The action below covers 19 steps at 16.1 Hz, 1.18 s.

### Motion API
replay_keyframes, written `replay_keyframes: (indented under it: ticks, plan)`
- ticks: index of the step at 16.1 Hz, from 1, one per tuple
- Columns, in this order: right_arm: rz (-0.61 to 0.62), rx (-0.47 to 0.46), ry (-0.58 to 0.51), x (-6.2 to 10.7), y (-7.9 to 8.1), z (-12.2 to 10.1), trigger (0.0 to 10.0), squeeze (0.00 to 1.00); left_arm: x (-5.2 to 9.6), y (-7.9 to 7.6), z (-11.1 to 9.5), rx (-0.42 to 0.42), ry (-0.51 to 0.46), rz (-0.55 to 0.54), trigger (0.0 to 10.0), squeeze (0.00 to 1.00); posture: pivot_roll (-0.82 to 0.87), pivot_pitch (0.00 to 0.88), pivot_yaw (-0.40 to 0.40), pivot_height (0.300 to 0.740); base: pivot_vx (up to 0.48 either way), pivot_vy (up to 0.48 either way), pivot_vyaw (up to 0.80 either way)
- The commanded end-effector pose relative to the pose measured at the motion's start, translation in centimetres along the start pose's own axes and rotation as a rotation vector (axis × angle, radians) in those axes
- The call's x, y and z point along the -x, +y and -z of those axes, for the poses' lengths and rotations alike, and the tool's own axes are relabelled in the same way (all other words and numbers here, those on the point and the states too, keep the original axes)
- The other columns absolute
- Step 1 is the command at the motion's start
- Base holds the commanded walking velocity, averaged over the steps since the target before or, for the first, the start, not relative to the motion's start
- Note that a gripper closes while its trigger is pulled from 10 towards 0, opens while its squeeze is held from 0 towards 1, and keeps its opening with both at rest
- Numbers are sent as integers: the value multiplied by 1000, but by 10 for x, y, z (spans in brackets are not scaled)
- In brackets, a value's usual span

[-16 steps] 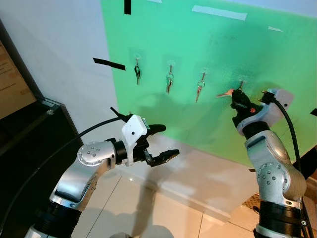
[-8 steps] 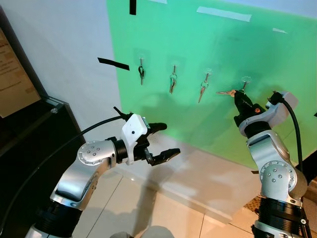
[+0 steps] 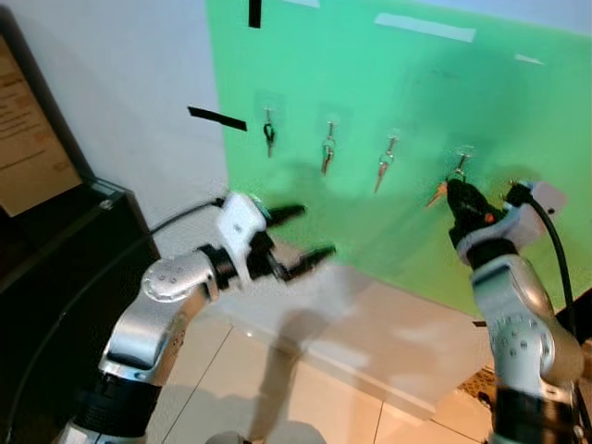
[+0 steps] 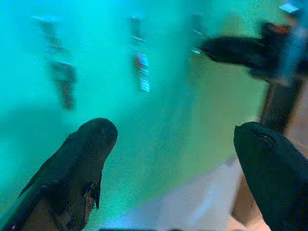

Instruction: Hang keys on a hook

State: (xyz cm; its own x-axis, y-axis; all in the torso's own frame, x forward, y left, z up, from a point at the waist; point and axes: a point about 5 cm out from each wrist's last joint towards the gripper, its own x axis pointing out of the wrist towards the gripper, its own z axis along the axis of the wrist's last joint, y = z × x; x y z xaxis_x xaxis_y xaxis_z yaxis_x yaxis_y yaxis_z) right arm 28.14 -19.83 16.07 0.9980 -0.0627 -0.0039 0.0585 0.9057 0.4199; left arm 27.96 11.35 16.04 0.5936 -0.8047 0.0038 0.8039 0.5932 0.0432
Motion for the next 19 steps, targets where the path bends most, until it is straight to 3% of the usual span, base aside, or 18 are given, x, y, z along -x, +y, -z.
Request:
replay_keyframes:
  ticks: [1,2,4,6,8,12,18,19]
  plan:
    - [43,13,73,3,-8,14,10000,1000,1,3,0,13,4,-31,10000,0,-39,0,-16,740,0,0,0]
    - [23,51,88,11,-6,19,10000,1000,5,11,7,7,41,-133,10000,0,-50,0,-11,740,0,0,0]
    - [89,144,149,25,-11,40,10000,1000,11,16,17,-27,94,-225,10000,0,-52,0,-18,740,0,0,-241]
    - [127,153,170,32,-13,49,10000,1000,14,16,20,-34,110,-248,10000,0,-55,0,-18,740,0,0,-641]
    - [163,233,160,42,-9,56,10000,1000,23,20,33,-34,173,-358,10000,0,-67,0,-8,740,0,0,-800]
    - [121,267,127,42,-3,51,10000,1000,22,18,37,-48,184,-391,10000,0,-77,0,-2,740,0,0,-800]
    - [234,322,118,51,-15,49,10000,1000,26,18,44,-66,225,-436,10000,0,-85,0,2,740,0,0,-800]
    - [243,373,109,52,-16,45,10000,1000,27,17,48,-56,235,-464,10000,0,-113,0,24,740,0,0,-800]
